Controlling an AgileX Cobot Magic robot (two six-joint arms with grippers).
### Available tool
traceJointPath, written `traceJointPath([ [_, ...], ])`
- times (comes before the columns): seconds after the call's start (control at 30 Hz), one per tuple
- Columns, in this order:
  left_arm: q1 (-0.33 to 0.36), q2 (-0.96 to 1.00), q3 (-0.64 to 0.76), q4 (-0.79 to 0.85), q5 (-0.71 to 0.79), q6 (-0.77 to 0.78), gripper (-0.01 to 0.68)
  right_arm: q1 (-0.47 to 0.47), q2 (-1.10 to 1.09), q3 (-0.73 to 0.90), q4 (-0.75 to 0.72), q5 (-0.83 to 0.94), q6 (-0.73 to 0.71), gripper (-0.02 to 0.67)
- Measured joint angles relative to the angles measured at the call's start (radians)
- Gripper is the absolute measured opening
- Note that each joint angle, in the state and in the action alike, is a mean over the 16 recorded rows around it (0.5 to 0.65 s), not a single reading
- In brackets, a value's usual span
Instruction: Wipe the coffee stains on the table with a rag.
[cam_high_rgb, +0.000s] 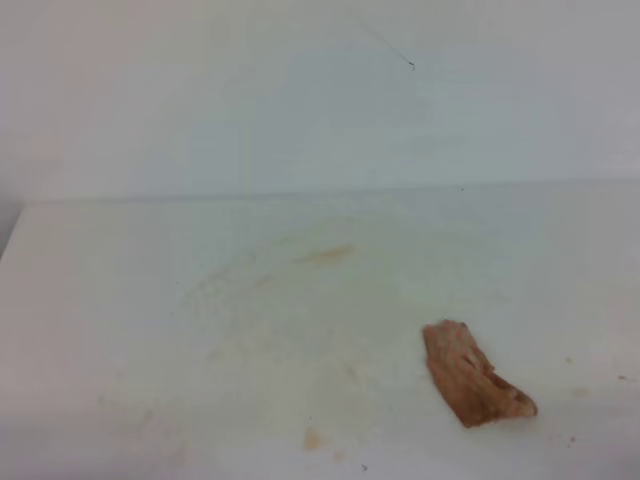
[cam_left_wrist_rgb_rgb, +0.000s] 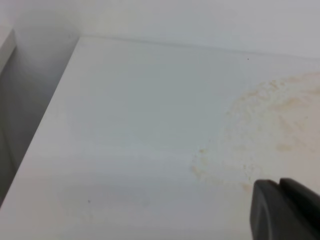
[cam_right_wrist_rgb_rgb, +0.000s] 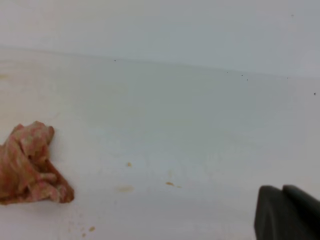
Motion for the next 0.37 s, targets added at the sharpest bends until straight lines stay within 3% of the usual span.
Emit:
traceJointPath([
  [0.37,0.000,0.000,0.000,0.000,0.000,0.000,0.001,0.000,0.000,0.000,0.000,0.000,0.000,-0.003],
])
